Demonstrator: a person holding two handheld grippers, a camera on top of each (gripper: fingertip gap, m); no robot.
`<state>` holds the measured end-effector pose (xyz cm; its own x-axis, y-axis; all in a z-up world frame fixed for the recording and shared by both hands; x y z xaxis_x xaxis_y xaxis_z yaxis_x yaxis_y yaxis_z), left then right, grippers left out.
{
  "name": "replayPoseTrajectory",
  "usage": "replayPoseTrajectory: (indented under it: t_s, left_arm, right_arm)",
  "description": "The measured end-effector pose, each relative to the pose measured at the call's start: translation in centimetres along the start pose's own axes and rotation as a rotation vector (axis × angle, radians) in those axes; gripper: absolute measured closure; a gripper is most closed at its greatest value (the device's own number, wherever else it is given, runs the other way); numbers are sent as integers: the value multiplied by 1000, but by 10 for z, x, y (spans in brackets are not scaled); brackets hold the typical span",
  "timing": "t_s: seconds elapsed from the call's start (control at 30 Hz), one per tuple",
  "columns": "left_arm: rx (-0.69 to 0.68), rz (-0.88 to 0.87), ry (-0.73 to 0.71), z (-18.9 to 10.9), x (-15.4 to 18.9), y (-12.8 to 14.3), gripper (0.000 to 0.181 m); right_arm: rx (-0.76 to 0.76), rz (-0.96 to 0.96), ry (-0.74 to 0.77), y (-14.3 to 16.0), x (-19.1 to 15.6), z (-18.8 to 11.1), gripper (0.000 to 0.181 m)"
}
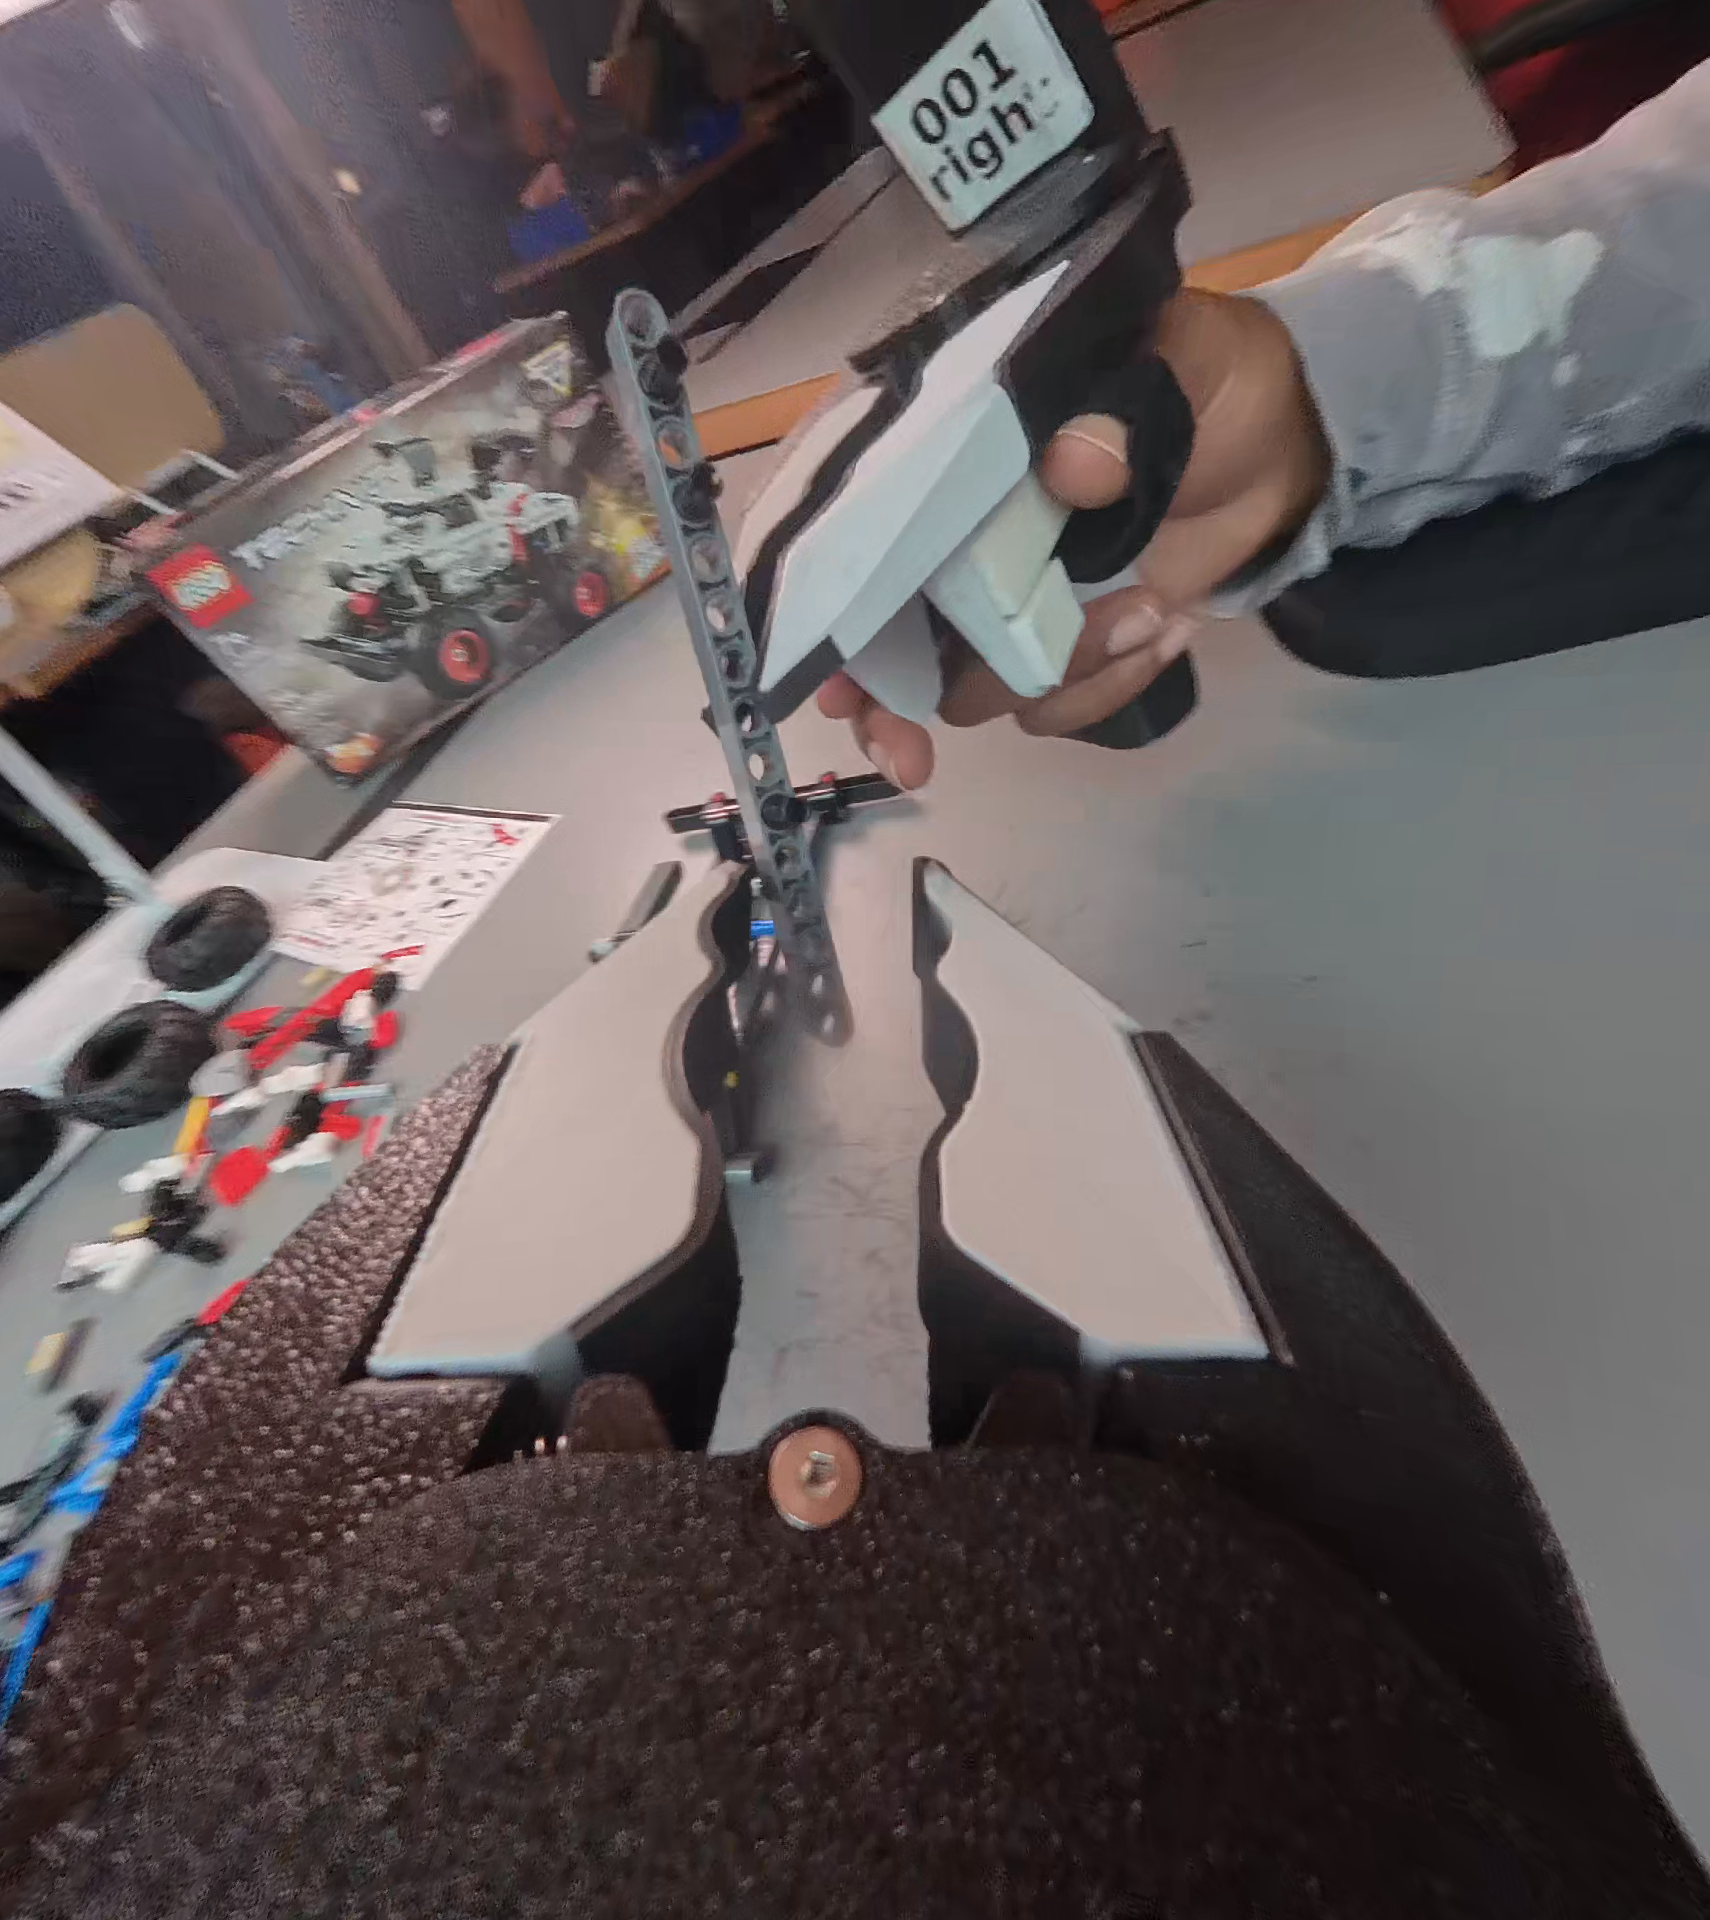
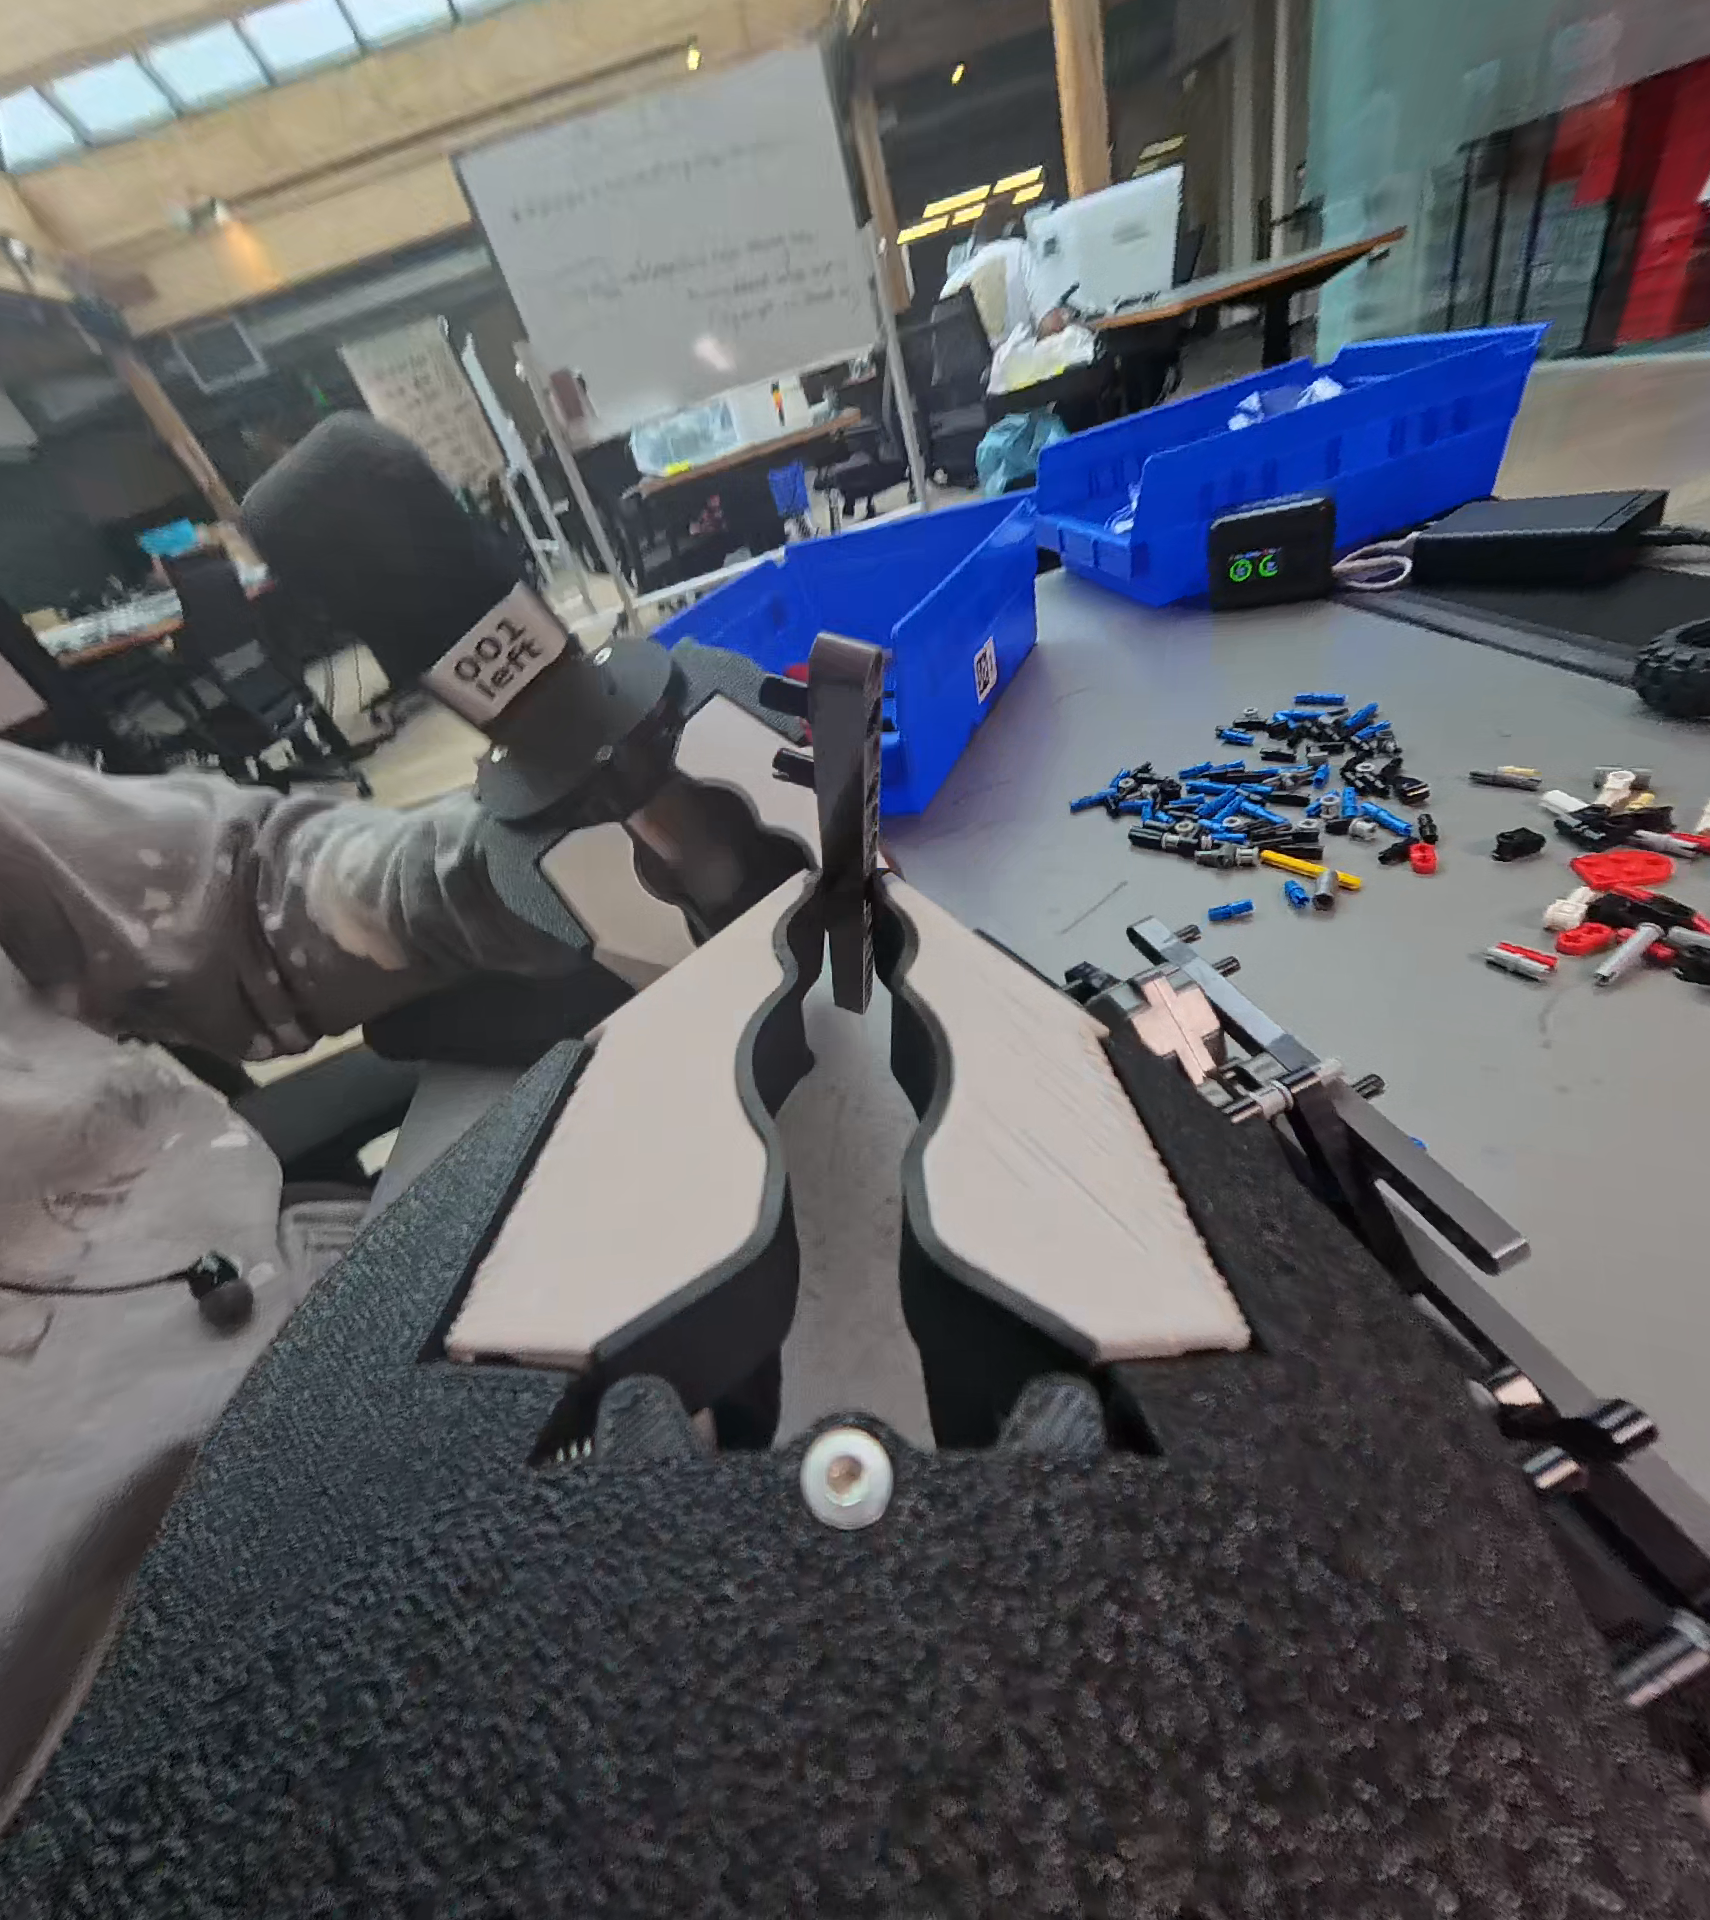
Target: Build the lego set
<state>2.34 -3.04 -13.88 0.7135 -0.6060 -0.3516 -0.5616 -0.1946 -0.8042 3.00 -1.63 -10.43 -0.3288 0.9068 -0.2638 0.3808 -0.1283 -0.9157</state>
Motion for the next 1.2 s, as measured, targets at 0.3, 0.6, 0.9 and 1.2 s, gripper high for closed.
replayPoseTrajectory:
  t_s: [0.3,0.6,0.9,1.2]
  left_arm:
    - [116,-326,522,-24,15,-15,145]
    - [230,-383,515,-37,8,-23,173]
    - [536,-601,364,-59,-39,-35,173]
    - [133,-423,451,-31,-19,11,151]
  right_arm:
    - [-626,-321,-153,38,-27,3,173]
    - [-420,-317,-168,17,-34,18,170]
    - [-180,-279,113,13,-15,23,171]
    - [-419,-354,80,45,20,-25,173]
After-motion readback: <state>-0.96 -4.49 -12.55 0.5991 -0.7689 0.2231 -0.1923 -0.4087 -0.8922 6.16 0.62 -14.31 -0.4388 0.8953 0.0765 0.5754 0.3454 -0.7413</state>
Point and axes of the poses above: each gripper's, where its closed fingertips meet, z out along the fingers, y out of its underside, x = y × z across the jaws, the point moved 1 cm from there along -z, back along the fingers, and after that the axes turned 15 degrees about -x, right-handed, at the moved point
